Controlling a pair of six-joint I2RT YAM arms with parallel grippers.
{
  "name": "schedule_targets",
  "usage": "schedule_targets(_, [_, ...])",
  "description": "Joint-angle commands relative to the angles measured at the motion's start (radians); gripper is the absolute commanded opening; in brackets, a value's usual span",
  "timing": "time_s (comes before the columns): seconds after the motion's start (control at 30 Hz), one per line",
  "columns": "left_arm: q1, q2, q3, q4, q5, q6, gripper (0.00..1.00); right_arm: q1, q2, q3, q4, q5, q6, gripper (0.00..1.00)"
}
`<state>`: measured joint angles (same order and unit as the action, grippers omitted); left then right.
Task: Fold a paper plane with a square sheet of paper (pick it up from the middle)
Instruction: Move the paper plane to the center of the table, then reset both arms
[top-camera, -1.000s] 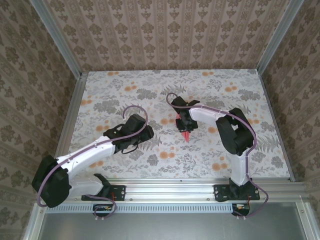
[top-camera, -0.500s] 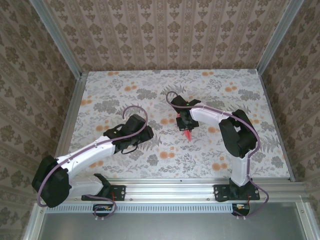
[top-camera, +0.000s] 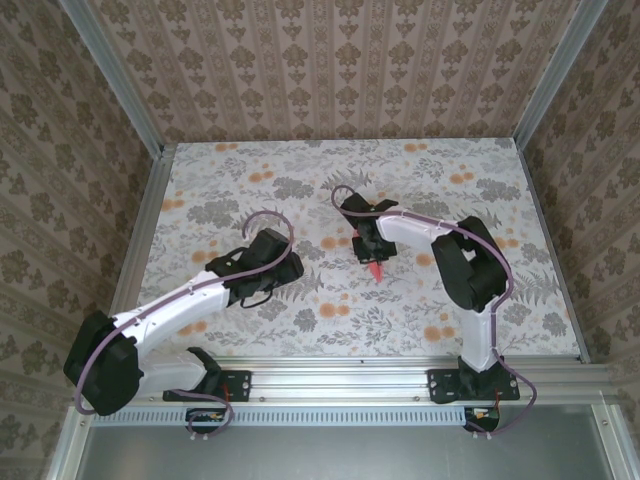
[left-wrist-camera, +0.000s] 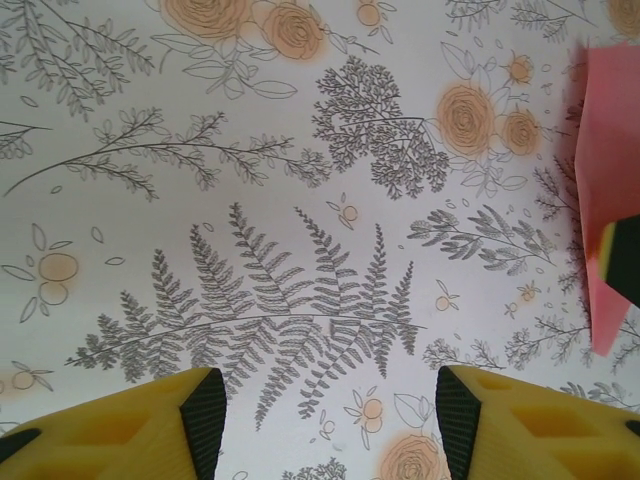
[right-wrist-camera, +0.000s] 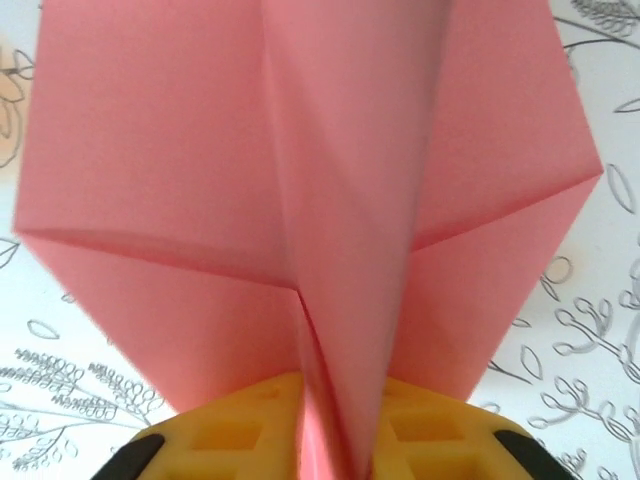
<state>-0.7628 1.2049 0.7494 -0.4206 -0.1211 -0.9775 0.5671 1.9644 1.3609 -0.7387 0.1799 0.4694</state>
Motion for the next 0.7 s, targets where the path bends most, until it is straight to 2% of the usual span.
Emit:
schedule_targets(0.0, [0.015,0.002,0.047,-0.043,-0.041,0.055,0.62,-0.007,-0.142,0.044,-0.059,0.019,-0.026,0.28])
schedule_targets(0.1, [0.023,-0.008,0.071,-0.101,-0.108,0.092,0.65,-0.008,-0.258,0.039,-0.064,0.056,-0.051,0.39])
schedule_targets(0.2, [0.055,-0.04,0.066,-0.135,-0.185,0.135,0.7,-0.012,-0.395,0.007,-0.034,0.137,-0.081,0.57])
schedule_targets(0.27, [0.095,-0.074,0.053,-0.15,-0.227,0.171,0.75,-0.015,-0.491,-0.037,0.013,0.235,-0.106,0.69])
schedule_targets(0.37, [0.162,-0.14,0.028,-0.167,-0.323,0.244,0.81,-0.041,-0.646,-0.163,0.15,0.407,-0.181,0.85])
schedule_targets(0.47, [0.281,-0.202,-0.01,-0.146,-0.368,0.321,0.89,-0.126,-0.776,-0.337,0.361,0.508,-0.267,0.94])
schedule_targets(0.57, [0.419,-0.236,-0.046,-0.096,-0.393,0.399,0.96,-0.272,-0.848,-0.528,0.579,0.419,-0.366,0.99])
schedule_targets(0.67, [0.518,-0.24,-0.087,-0.008,-0.431,0.501,0.99,-0.396,-0.804,-0.648,0.717,0.361,-0.381,0.98])
